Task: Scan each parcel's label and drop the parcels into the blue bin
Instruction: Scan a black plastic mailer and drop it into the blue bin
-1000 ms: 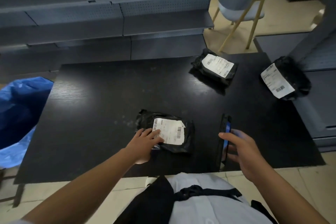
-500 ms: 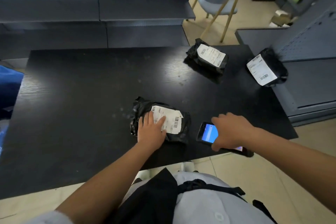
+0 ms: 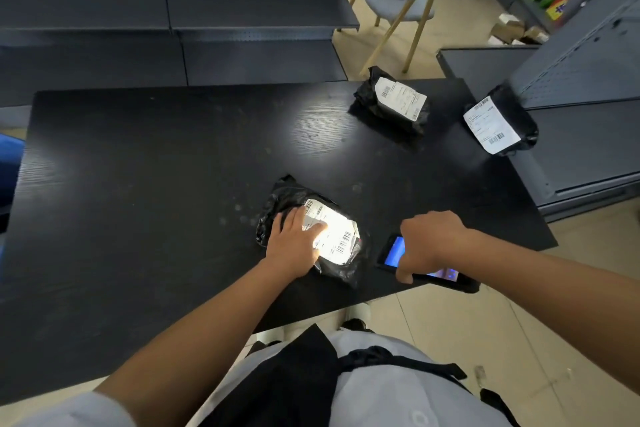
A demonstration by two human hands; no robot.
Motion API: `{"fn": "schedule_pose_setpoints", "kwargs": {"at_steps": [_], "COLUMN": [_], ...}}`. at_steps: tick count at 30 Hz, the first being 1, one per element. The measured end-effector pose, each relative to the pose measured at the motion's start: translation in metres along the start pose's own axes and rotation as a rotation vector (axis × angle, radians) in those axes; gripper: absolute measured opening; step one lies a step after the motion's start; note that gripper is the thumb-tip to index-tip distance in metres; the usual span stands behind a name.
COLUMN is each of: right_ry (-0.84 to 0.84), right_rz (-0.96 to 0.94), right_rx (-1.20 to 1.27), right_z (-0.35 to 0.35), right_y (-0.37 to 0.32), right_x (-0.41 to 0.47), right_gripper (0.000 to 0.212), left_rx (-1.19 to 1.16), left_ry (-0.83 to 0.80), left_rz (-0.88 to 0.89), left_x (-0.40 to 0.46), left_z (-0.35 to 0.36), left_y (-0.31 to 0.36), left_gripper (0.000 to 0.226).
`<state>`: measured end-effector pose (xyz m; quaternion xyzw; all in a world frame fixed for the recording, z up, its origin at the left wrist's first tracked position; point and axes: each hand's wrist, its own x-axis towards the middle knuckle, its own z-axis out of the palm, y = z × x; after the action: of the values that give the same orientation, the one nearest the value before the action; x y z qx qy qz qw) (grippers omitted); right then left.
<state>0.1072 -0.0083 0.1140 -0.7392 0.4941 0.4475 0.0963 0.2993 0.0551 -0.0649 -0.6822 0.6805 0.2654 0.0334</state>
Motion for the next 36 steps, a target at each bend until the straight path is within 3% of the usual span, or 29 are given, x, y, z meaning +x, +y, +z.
{"fn": "schedule_pose_setpoints", "kwargs": {"at_steps": [8, 14, 17, 19, 21, 23, 26, 30, 36], "right_ry": [-0.100, -0.260, -0.235, -0.176, -0.136, -0.130, -0.127, -0.130, -0.149], "right_rz": [-0.028, -0.131, -0.220, -0.247, -0.241, -0.231, -0.238, -0.302, -0.417], "right_rx": [0.100, 0.843, 1.042, 1.188, 1.331, 1.424, 1.493, 1.526, 1.516], "right_z": [-0.015, -0.004, 0.015, 0.030, 0.042, 0.051, 0.056, 0.046, 0.020], "right_y": [0.003, 0.028, 0.033, 0.034, 0.034, 0.035, 0.038, 0.046, 0.046], "right_x": [0.004, 0.019, 0.027, 0.035, 0.042, 0.048, 0.054, 0.064, 0.077], "right_gripper": [0.052, 0.039, 0.050, 0.045, 0.033, 0.031, 0.034, 0.035, 0.036], "left_rx": [0.087, 0.275, 0.375, 0.260, 0.025, -0.213, -0.462, -0.487, -0.391], "left_ry": [-0.101, -0.187, -0.202, -0.127, 0.067, 0.191, 0.193, 0.155, 0.060], "left_rz": [0.091, 0.128, 0.110, 0.020, -0.144, -0.380, -0.721, -0.907, -0.954], "left_x": [0.005, 0.006, -0.001, -0.009, -0.019, -0.031, -0.038, -0.023, -0.019], "left_z": [-0.017, -0.033, -0.042, -0.044, -0.036, -0.023, -0.005, -0.001, -0.001], "left_y": [-0.017, -0.041, -0.044, -0.036, -0.020, 0.005, 0.042, 0.062, 0.066], "left_gripper": [0.069, 0.082, 0.088, 0.071, 0.053, 0.065, 0.095, 0.109, 0.106]}}
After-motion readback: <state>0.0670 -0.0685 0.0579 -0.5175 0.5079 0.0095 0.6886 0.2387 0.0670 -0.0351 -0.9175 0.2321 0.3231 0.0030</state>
